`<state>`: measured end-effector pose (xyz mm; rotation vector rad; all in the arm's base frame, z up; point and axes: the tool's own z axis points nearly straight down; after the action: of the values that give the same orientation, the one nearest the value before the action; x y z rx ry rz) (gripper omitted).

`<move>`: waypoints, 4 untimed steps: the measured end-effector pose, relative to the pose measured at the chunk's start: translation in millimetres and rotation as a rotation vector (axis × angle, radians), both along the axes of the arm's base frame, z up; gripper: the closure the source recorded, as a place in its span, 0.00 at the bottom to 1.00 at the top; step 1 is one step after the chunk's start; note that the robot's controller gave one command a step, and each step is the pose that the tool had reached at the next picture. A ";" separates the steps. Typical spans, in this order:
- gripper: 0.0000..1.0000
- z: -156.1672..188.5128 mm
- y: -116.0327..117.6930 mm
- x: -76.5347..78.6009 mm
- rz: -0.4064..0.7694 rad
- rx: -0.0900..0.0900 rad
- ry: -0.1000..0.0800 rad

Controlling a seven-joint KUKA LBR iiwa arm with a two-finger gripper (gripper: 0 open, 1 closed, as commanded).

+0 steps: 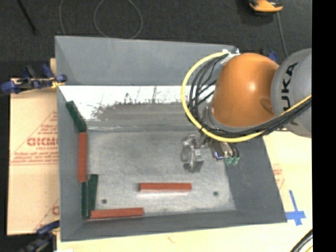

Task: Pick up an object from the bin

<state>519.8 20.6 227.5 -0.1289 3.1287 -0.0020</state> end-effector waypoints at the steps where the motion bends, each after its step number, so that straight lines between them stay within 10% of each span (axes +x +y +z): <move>1: 1.00 -125.6 -27.4 15.8 -0.018 0.001 0.013; 2: 0.00 -121.0 -26.9 17.1 -0.017 0.001 0.007; 3: 1.00 -121.0 -26.9 17.1 -0.016 0.001 0.007; 4: 0.00 -121.0 -26.8 17.1 -0.016 0.001 0.007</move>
Offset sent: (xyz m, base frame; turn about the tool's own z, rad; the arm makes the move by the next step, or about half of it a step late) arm 0.0162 -0.0259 -0.1214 0.0134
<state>536.9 -6.2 106.4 -0.1040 3.1362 -0.0007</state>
